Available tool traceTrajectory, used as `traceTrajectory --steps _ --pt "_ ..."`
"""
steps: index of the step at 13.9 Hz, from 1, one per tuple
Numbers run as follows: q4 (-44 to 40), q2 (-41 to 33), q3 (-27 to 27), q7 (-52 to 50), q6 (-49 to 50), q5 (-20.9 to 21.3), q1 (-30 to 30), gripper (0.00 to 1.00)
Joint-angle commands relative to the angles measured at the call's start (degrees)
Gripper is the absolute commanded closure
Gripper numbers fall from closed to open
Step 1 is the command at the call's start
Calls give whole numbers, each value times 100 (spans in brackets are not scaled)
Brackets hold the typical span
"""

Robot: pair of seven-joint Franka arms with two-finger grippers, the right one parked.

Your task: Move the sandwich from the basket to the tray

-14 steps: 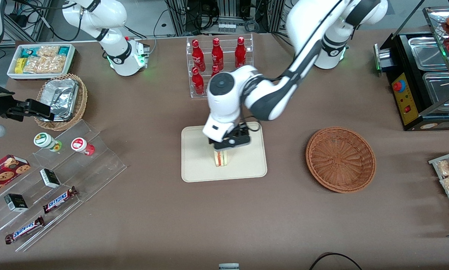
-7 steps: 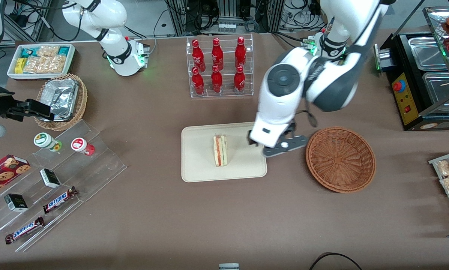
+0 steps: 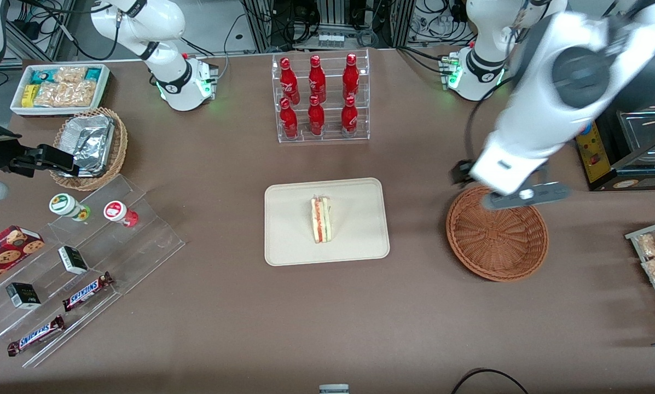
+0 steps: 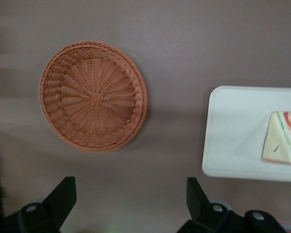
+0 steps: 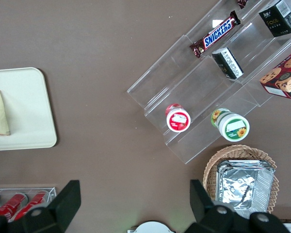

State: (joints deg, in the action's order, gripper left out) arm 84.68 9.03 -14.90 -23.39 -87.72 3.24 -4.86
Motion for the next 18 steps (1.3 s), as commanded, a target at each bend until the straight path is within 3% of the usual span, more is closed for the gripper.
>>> traceTrajectory --steps 1,6,16,18 --pt "742 -787 -13 1235 35 -472 686 0" --pt "778 -1026 988 2417 334 -500 635 0" --pt "110 -665 1218 2366 141 -430 319 0" --pt "128 -674 1200 2331 185 51 266 0"
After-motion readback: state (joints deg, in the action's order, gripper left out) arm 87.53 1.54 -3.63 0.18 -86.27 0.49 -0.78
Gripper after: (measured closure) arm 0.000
